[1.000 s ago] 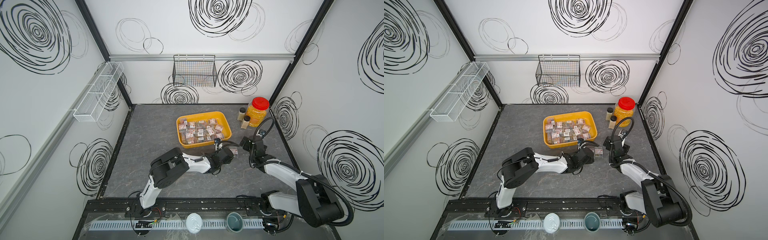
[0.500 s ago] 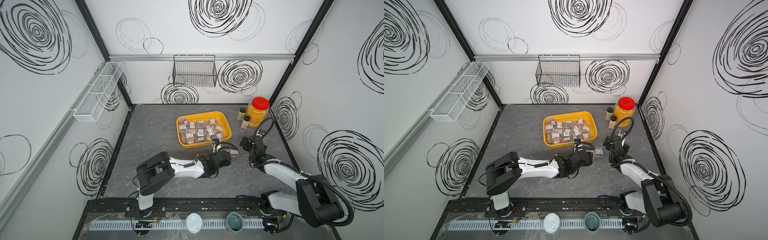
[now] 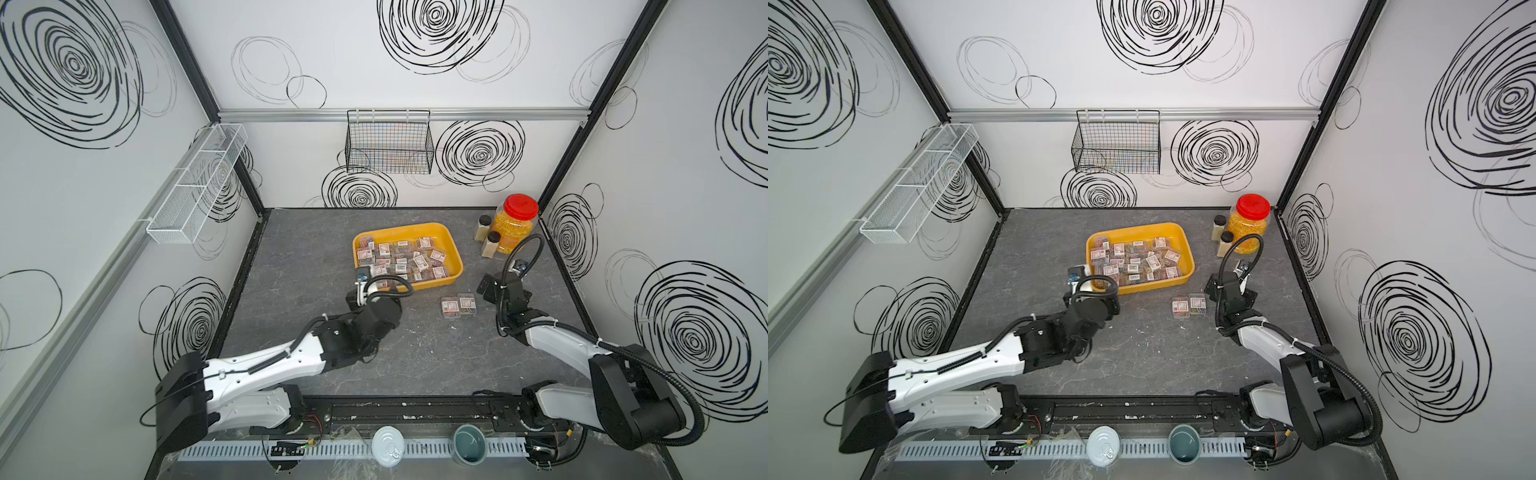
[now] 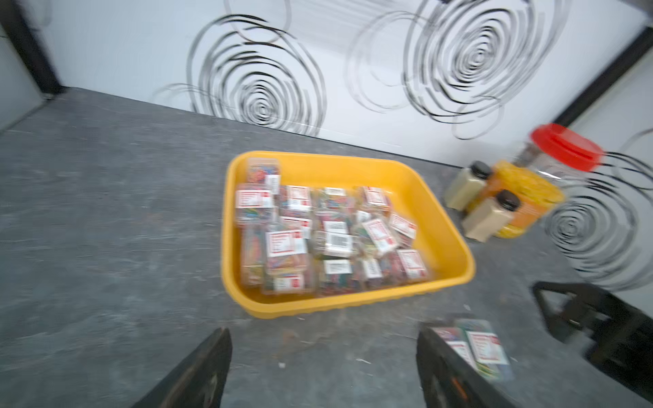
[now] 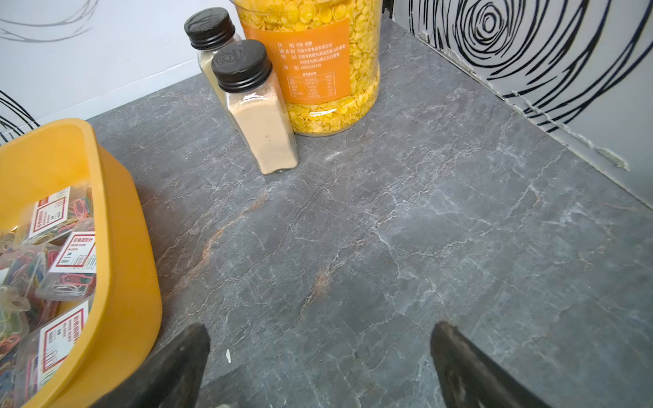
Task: Take the paper clips out of the storage box
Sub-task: Place the boxed paper clips at the center of the board, then pick up the boxed paper clips from the storage box.
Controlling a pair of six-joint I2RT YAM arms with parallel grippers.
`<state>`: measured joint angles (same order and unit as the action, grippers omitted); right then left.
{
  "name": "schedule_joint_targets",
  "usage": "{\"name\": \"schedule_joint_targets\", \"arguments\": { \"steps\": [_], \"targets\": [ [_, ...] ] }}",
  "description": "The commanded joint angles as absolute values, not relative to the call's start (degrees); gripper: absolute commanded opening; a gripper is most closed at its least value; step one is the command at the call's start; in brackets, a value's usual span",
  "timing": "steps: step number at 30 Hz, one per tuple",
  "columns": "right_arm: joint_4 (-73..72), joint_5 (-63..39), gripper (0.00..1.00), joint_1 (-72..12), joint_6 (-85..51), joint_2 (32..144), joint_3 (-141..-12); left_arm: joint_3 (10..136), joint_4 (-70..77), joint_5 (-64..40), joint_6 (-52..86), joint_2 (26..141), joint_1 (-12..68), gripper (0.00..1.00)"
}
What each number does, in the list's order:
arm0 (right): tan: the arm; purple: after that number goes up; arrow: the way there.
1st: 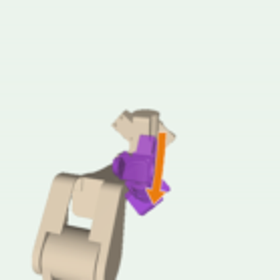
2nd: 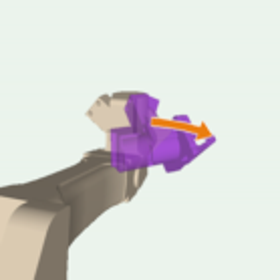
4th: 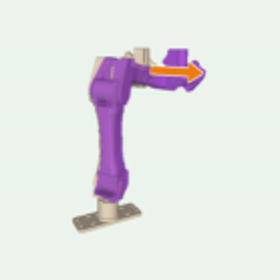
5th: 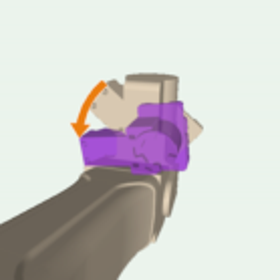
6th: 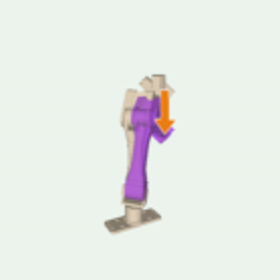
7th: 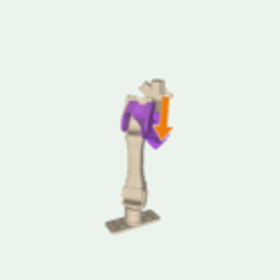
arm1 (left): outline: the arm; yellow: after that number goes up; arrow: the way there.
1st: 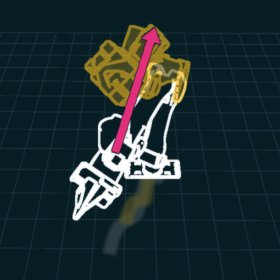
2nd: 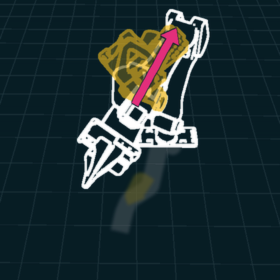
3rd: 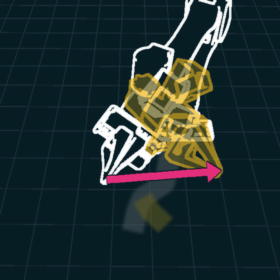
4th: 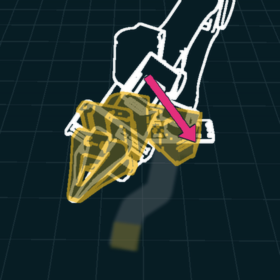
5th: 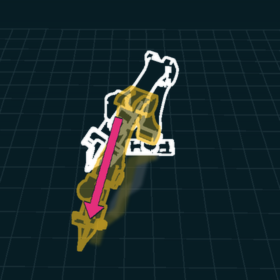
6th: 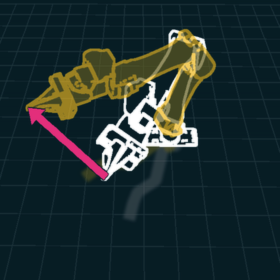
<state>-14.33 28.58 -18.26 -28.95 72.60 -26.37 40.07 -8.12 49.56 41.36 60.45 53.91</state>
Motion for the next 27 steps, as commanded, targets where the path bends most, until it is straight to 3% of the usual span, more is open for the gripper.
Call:
{"name": "schedule_joint_targets", "arguments": {
  "steps": [1,4,7,12,17,20,22,27],
  "targets": [
    [-14.93,30.25,1.0,-18.48,-28.55,73.14,-28.25,33.47,-12.86,51.72,39.14,50.96,45.53,0.91],
    [-14.57,29.47,1.0,-18.48,-28.37,72.56,-27.96,25.28,-6.81,46.67,35.77,41.95,36.02,0.99],
    [-14.97,28.65,1.0,-18.68,-27.8,70.9,-26.79,19.49,-1.19,36.69,32.54,37.17,25.56,0.99],
    [-15.88,29.95,1.0,-19.09,-28.04,68.9,-25.21,17.98,0.12,25.77,32.5,40.17,13.03,0.99],
    [-11.67,28.07,0.98,-19.99,-28.83,70.73,-28.28,20.95,0.46,21.71,32.45,48.48,11.36,1.0],
    [-11.48,20.95,0.82,-21.46,-29.29,71.71,-29.58,22.06,-1.71,22.61,32.95,49.38,11.35,1.0],
    [-8.89,22.08,0.77,-25.63,-29.66,71.94,-32.64,21.72,-3.0,23.05,33.23,47.83,11.34,1.0],
    [-5.81,25.34,0.79,-36.35,-26.12,74.4,-41.79,22.64,-12.39,22.87,34.65,41.87,12.33,0.99]
  ]
}}
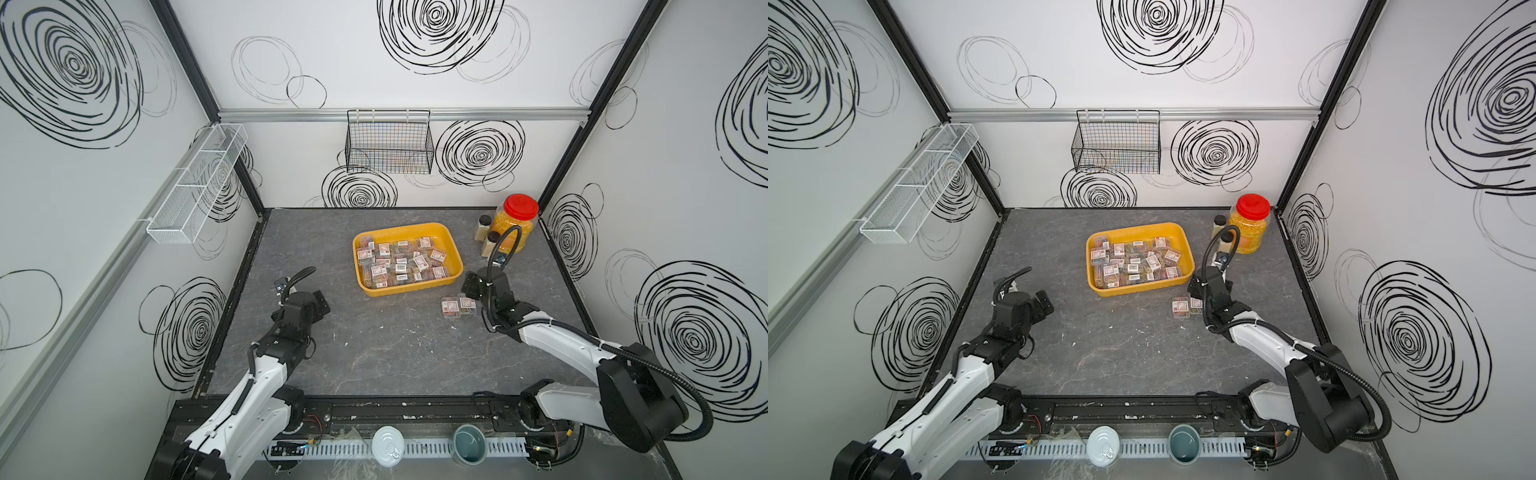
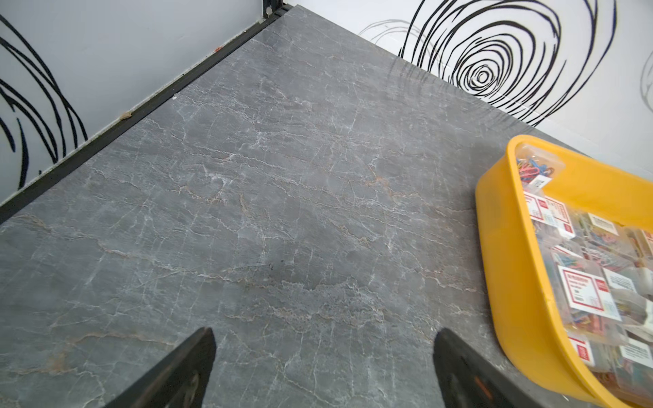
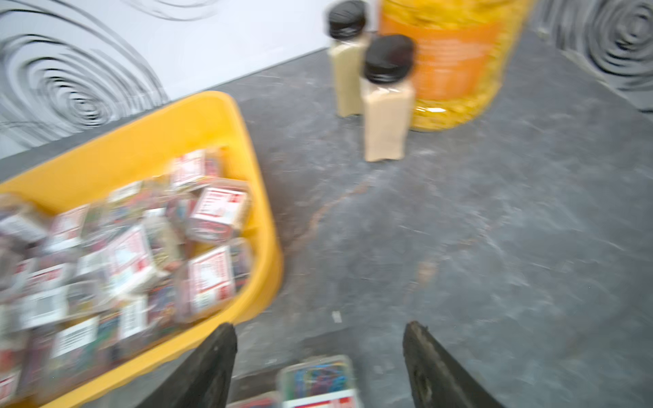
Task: Take the paper clips out of the storage box
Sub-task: Pick up the boxed paper clips from the storage box.
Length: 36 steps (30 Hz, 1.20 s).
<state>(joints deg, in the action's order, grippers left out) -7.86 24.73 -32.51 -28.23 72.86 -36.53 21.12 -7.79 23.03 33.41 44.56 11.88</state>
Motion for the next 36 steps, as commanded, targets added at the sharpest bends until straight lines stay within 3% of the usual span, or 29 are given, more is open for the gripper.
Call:
{"name": "schedule_joint_targets", "arguments": {
  "steps": [1,16,36],
  "targets": [
    [-5.14,24.72,0.79,-36.92,-26.1,75.85,-43.73,21.97,-12.58,23.11,34.74,40.97,13.06,0.99],
    [2.36,9.07,0.78,-34.24,-23.51,97.29,-63.56,19.64,-12.23,32.63,35.44,34.55,24.79,0.97],
    [3.24,3.09,0.84,-31.44,-19.9,103.82,-66.67,19.62,-12.72,34.5,35.4,33.98,26.69,0.97]
  ]
}}
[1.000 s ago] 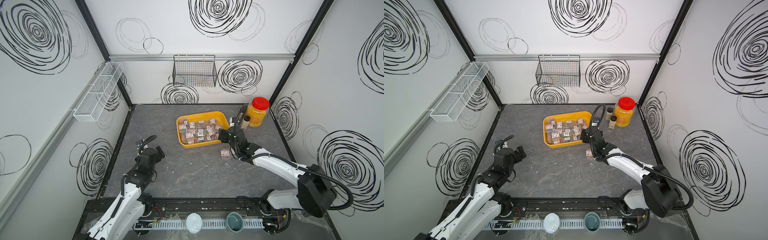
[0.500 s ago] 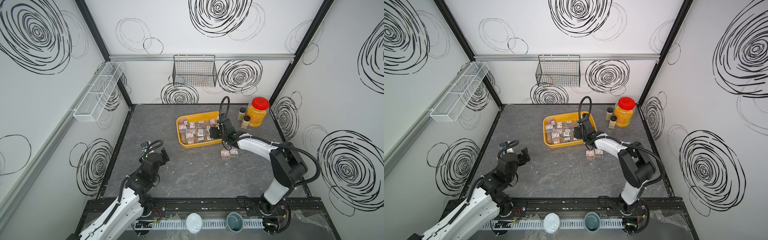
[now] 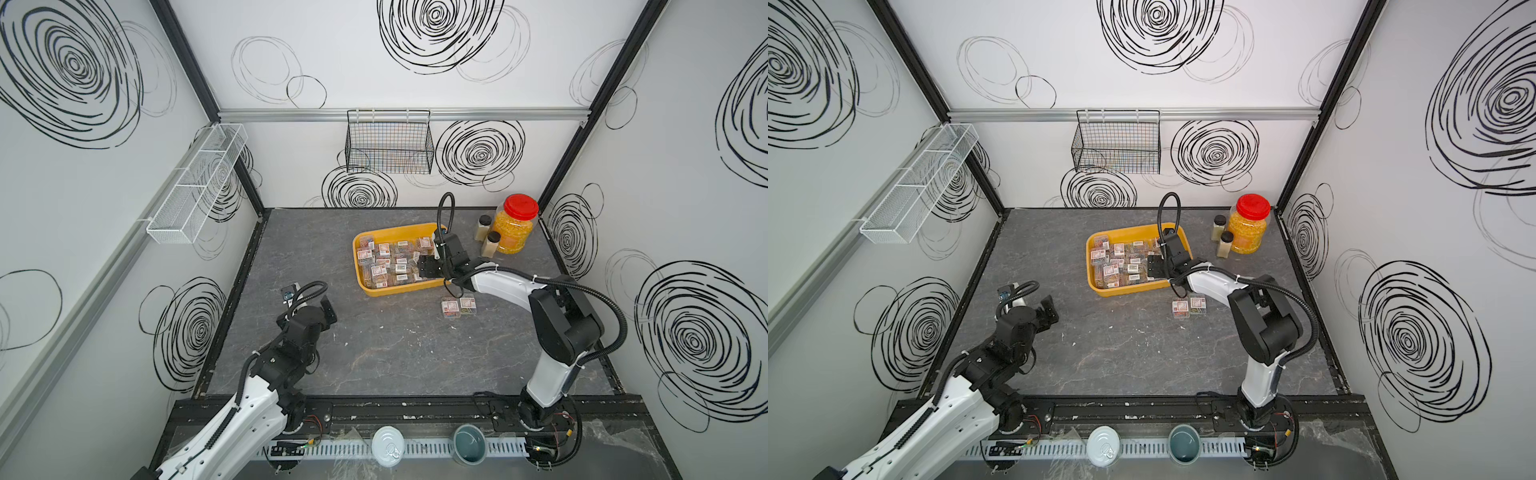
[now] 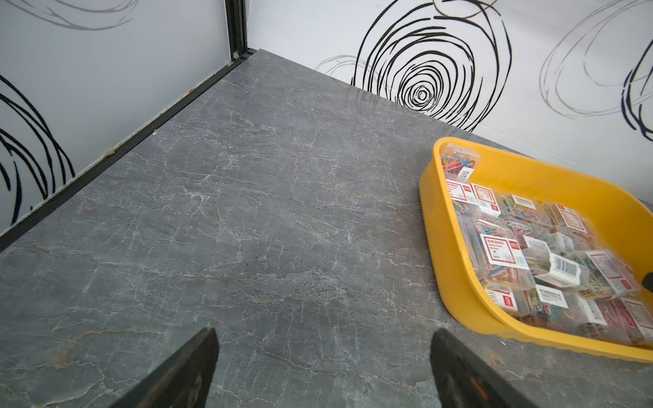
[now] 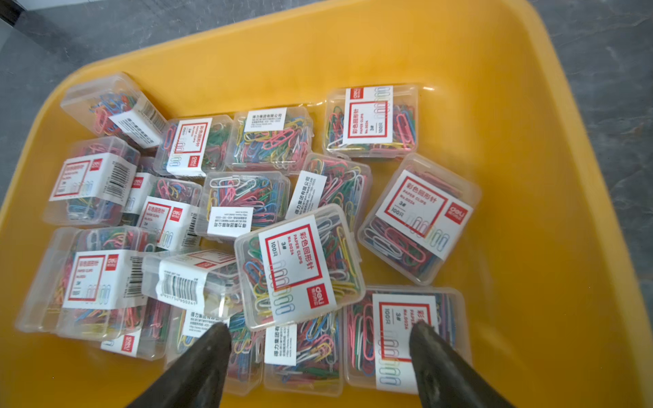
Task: Take the paper clips out of the storage box
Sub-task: Pick up the boxed paper clips from the storage box.
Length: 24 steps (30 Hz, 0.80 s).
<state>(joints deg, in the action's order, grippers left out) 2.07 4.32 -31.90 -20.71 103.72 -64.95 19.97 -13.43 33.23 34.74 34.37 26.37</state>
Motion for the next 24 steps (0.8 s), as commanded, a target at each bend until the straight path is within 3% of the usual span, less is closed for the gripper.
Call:
{"name": "schedule_joint_targets", "arguments": {
  "steps": [1,15,24],
  "targets": [
    [3.24,2.78,0.84,-31.3,-19.92,103.93,-66.6,19.61,-12.61,34.38,35.33,33.98,26.65,0.96],
    [5.32,-1.05,0.8,-29.74,-20.16,106.8,-67.78,19.64,-13.27,35.17,35.86,33.77,26.63,0.96],
    [10.11,0.82,0.79,-31.43,-18.82,114.02,-75.99,19.5,-13.62,35.63,36.07,33.05,26.7,0.95]
  ]
}}
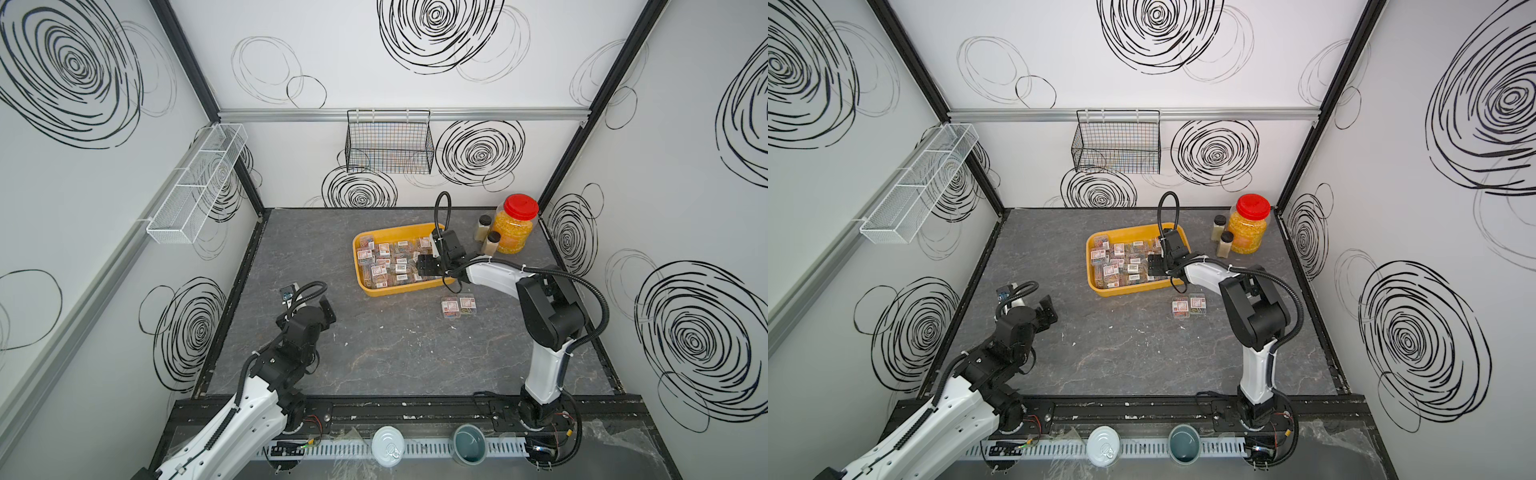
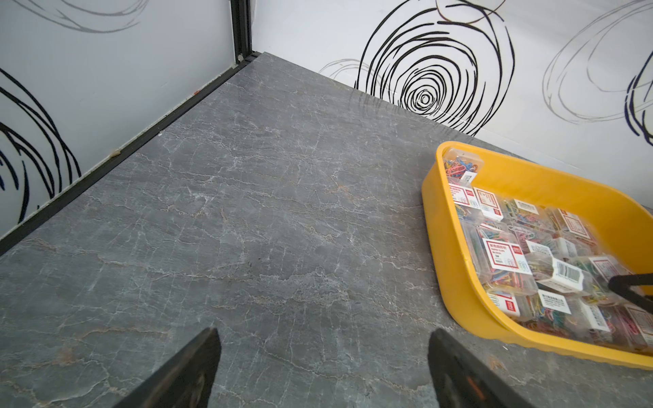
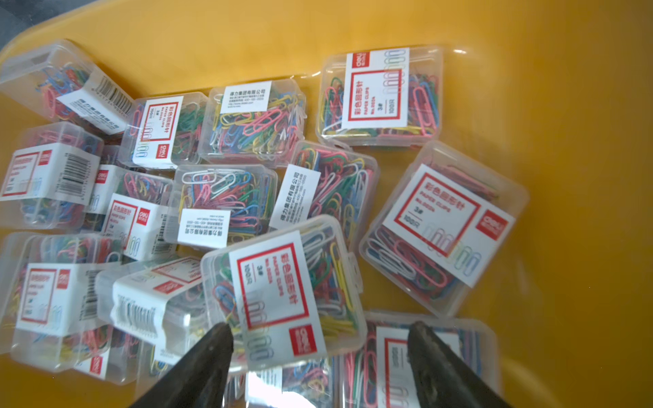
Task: Take the paper clips out of the storage box
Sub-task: Pick up the boxed paper clips from the storage box.
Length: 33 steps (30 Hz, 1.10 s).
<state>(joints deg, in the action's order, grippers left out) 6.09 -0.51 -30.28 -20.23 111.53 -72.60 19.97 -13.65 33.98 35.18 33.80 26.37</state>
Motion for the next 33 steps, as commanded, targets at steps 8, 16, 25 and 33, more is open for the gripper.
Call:
{"name": "schedule_joint_targets", "arguments": {
  "steps": [8,16,25,33],
  "targets": [
    [13.55,6.85,0.78,-33.47,-18.57,119.44,-81.32,19.36,-13.35,35.33,35.93,32.84,26.72,0.95],
    [14.39,9.12,0.8,-34.1,-18.88,119.46,-81.79,19.26,-13.55,35.47,36.04,32.45,26.72,0.95],
    [11.11,9.02,0.93,-32.74,-23.0,110.68,-74.81,19.42,-13.5,35.46,36.12,32.83,26.75,0.95],
    [7.33,6.78,0.96,-33.13,-28.22,104.22,-69.89,19.15,-13.71,35.53,36.12,31.75,26.72,0.96]
  ]
}}
